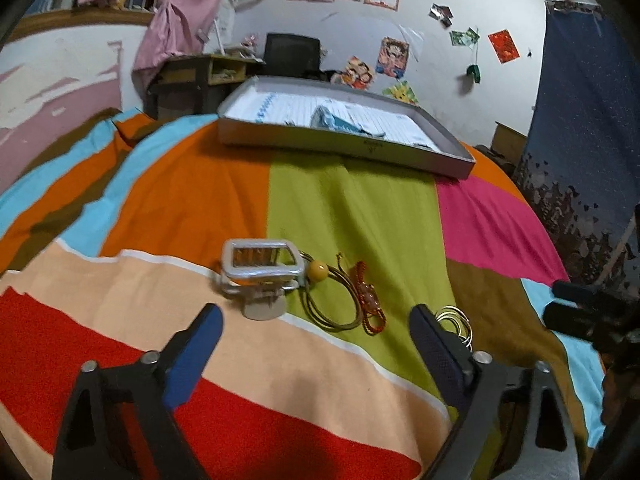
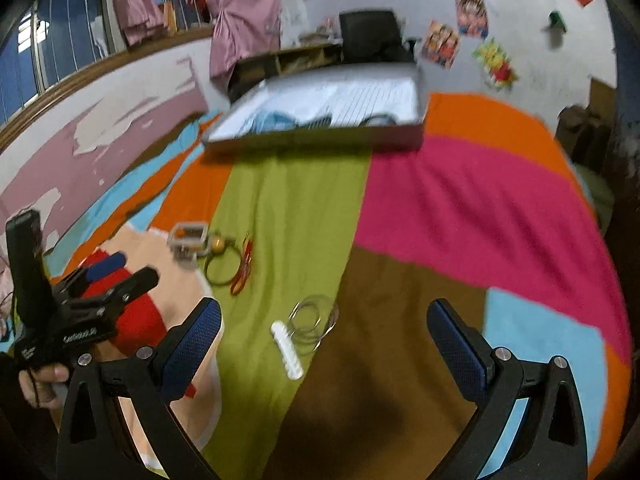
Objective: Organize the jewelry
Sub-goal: 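Move the left tool toward the orange-bead hair tie while the right tool approaches the white hair pin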
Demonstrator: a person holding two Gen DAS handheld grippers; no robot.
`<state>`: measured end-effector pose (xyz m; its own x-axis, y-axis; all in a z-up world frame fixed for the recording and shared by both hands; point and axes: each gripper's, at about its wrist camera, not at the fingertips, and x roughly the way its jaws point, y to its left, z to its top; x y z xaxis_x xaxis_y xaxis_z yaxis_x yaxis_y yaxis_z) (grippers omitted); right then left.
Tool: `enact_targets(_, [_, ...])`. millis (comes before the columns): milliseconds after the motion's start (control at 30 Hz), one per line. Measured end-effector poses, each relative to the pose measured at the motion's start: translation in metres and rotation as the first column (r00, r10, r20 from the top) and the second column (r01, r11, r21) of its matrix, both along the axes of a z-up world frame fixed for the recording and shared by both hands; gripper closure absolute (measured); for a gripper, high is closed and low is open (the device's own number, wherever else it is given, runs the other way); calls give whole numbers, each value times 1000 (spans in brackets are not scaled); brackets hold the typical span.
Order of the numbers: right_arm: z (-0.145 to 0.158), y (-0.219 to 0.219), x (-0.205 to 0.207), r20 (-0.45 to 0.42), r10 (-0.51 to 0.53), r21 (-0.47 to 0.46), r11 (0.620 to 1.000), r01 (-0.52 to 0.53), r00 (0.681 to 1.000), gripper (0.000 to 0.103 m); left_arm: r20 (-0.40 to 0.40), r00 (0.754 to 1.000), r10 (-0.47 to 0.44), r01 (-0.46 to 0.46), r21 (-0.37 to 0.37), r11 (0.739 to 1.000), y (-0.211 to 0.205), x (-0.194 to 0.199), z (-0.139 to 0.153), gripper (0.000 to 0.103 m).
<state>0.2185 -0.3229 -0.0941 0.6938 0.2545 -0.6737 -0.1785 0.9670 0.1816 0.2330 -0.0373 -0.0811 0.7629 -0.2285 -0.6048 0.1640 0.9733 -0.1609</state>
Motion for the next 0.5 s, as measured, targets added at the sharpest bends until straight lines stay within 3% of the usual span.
enact_targets(67, [-10, 7, 4, -31, 23, 8, 1000, -23, 999, 9, -20, 1000, -19, 18, -11, 1000, -1, 6, -5, 23])
enact_targets(133, [-19, 14, 6, -61, 50, 11, 999, -49, 997, 24, -46, 998, -33, 32, -29, 999, -2, 13, -11, 30])
enact_targets(233, [-32, 24, 10, -117, 91, 15, 996, -90, 989, 34, -87, 995, -55, 51, -48, 998, -4, 23, -19, 43])
enact_targets(267, [-37, 27, 11, -138, 105, 18, 994, -104, 985, 41, -98, 994, -57, 53, -50, 997, -4, 26, -20, 48])
enact_targets(433, [-61, 39, 18, -252, 139, 3, 990, -143, 958, 70, -166, 984, -63, 51, -76, 996, -4, 40, -34, 59])
enact_targets(500, [-69, 43, 21, -292, 137, 4, 990, -142, 946, 73, -191, 980, -58, 40, -93, 995, -1, 46, -39, 62])
